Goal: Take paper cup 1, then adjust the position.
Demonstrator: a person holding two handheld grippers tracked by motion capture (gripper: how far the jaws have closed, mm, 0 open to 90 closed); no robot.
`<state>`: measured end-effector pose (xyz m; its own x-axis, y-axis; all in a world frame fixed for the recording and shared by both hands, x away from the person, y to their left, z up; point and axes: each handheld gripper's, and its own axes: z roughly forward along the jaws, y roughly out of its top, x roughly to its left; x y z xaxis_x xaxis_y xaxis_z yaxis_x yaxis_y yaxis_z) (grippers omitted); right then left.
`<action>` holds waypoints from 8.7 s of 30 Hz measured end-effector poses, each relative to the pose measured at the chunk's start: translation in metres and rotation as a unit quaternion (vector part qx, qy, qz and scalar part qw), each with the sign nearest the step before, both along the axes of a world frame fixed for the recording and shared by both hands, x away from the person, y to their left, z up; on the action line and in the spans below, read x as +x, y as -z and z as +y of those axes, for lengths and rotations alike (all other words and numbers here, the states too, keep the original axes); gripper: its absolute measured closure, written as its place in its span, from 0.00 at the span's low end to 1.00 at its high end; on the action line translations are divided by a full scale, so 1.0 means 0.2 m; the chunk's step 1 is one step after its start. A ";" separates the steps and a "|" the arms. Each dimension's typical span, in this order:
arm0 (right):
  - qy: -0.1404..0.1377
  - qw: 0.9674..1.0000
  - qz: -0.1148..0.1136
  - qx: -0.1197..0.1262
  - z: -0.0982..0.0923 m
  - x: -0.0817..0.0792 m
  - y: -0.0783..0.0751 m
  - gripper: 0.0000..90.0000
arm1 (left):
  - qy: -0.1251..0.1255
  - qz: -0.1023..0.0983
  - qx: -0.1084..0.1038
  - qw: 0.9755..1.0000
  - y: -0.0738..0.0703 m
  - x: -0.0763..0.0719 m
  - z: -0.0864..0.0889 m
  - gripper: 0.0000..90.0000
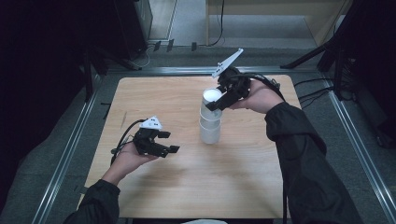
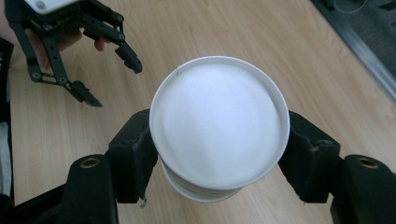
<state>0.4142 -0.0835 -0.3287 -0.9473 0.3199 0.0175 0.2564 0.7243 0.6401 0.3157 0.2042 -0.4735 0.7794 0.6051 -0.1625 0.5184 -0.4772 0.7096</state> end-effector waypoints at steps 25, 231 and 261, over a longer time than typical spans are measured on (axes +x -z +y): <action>-0.050 0.999 -0.003 0.016 -0.13 -0.39 -0.01 0.38 | 0.034 -0.011 -0.032 0.999 -0.06 -0.07 -0.05 0.23; -0.087 0.986 0.039 0.138 -0.07 -0.55 0.67 0.28 | 0.235 0.013 0.088 0.968 -0.09 -0.11 -0.29 0.29; -0.125 0.986 0.034 0.108 0.00 -0.57 0.69 0.39 | 0.234 0.016 0.097 0.967 -0.04 -0.10 -0.35 0.18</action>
